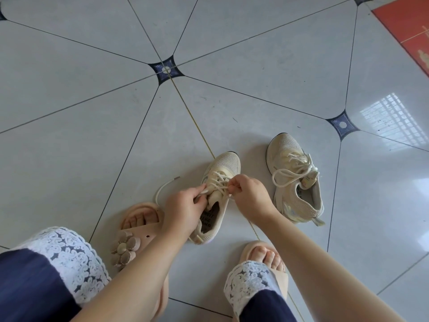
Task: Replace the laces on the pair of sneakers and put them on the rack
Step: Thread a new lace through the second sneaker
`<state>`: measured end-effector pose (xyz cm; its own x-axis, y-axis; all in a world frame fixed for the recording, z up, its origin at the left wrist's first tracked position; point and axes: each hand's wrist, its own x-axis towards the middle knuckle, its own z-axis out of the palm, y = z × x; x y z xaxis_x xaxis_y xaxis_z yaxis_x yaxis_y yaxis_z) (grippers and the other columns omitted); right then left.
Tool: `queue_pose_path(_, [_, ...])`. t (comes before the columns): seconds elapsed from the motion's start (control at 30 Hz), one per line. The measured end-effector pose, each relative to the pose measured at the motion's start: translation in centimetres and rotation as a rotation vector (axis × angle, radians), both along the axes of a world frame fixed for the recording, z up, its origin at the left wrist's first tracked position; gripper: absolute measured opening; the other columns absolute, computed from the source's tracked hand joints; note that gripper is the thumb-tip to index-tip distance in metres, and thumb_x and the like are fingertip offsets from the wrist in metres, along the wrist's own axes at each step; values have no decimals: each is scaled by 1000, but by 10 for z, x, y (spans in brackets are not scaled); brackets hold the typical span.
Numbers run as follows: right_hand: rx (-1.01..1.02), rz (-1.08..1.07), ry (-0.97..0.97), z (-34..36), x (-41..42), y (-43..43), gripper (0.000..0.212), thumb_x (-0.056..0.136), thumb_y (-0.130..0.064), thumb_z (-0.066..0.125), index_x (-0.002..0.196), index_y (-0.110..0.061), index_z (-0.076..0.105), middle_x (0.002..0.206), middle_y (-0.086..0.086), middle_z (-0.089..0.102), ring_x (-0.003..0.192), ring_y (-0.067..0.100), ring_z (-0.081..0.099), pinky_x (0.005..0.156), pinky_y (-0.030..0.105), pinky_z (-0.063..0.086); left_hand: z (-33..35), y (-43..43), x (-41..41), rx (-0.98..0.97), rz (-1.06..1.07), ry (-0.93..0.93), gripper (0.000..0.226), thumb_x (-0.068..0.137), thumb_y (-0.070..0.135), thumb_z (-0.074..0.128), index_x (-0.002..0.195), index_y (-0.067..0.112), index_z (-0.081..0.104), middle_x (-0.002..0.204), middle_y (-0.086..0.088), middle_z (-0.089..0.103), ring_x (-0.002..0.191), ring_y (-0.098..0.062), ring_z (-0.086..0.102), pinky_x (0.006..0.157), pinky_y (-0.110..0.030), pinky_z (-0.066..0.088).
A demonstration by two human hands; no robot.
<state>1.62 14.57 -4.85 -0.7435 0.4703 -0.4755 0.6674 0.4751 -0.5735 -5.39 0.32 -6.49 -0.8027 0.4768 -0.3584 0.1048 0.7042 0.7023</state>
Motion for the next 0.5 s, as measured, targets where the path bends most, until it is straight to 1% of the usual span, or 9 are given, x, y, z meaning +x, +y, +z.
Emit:
queue_pose_path(0.07, [-30,-38,18,0,1,4,11,88,-15,56,90,-13,66,82,-6,60,80,12,52,68,24,36,0,0,1,13,11,-9,32,85,14,60,116,18,64,84,-4,73,53,2,50,55,-3,34])
queue_pose_path(0.1, [-69,-93,41,1,1,7,9,87,-15,57,88,-16,67,77,-9,62,78,11,56,68,23,40,1,-1,1,16,14,-10,32,85,14,60,116,19,64,82,-3,72,49,4,48,54,-2,34])
queue_pose_path(0.17, [-142,-208,80,1,0,11,14,85,-10,58,87,-22,66,70,-12,65,73,8,62,70,20,48,1,-1,1,14,13,1,32,84,14,61,116,18,64,81,-3,73,45,5,46,52,-1,34])
queue_pose_path(0.23, [-126,-225,77,-2,-2,10,13,83,-11,63,89,-22,67,68,-13,63,68,3,60,65,14,48,2,-1,1,14,12,10,32,84,14,62,115,17,64,83,-4,73,45,6,46,53,0,33])
queue_pose_path(0.27, [-102,-216,75,-4,-3,8,9,81,-14,67,87,-20,69,70,-13,62,67,3,60,64,13,48,2,-1,1,11,14,8,32,84,14,62,115,17,65,85,-4,73,47,6,46,53,0,33])
queue_pose_path(0.33, [-58,-209,84,-8,-6,5,5,78,-14,69,82,-18,69,74,-9,65,73,9,62,69,22,50,2,0,1,5,17,-1,32,84,15,62,115,18,64,88,-3,73,51,5,48,55,1,33])
queue_pose_path(0.4, [-12,-168,89,-11,-7,4,5,78,-13,67,81,-17,69,78,-5,67,77,14,61,70,26,47,2,0,0,-1,22,-9,32,84,15,61,116,19,64,87,-3,73,50,5,48,54,1,33])
queue_pose_path(0.5, [45,-107,108,-12,-6,6,6,82,-13,62,84,-15,68,75,-8,61,75,13,54,63,22,34,1,0,-1,-7,36,-7,31,84,14,60,114,19,65,87,-5,73,51,4,46,54,2,32])
